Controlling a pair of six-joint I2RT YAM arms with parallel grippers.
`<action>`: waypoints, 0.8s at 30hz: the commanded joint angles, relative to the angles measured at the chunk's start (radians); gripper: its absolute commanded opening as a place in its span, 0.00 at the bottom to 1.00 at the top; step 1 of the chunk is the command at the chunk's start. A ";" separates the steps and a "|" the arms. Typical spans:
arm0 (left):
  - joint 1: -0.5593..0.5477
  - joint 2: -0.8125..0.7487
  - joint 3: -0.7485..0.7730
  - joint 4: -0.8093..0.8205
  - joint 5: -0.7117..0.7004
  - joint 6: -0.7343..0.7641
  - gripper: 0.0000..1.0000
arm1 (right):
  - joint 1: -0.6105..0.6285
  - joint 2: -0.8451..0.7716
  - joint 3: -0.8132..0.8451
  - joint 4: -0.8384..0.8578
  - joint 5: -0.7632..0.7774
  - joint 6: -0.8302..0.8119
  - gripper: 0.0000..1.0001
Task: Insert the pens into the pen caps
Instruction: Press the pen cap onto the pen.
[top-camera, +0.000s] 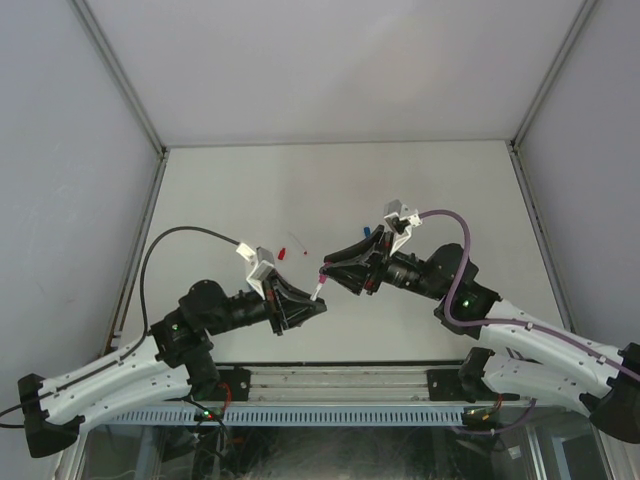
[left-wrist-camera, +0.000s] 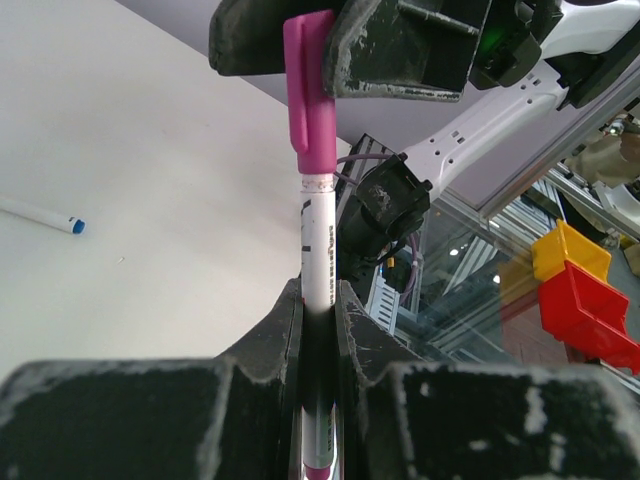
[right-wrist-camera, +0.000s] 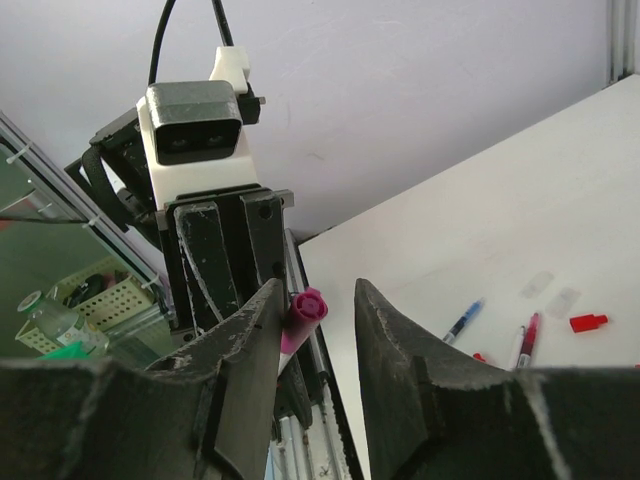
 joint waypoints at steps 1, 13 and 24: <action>-0.004 -0.002 0.067 0.056 0.033 0.019 0.00 | -0.004 0.009 0.057 0.062 0.001 0.013 0.33; -0.005 -0.013 0.069 0.048 -0.002 0.019 0.00 | 0.024 0.047 0.057 0.077 -0.038 0.028 0.02; -0.005 -0.037 0.118 0.049 -0.077 0.024 0.00 | 0.149 0.092 0.058 -0.037 0.057 -0.016 0.00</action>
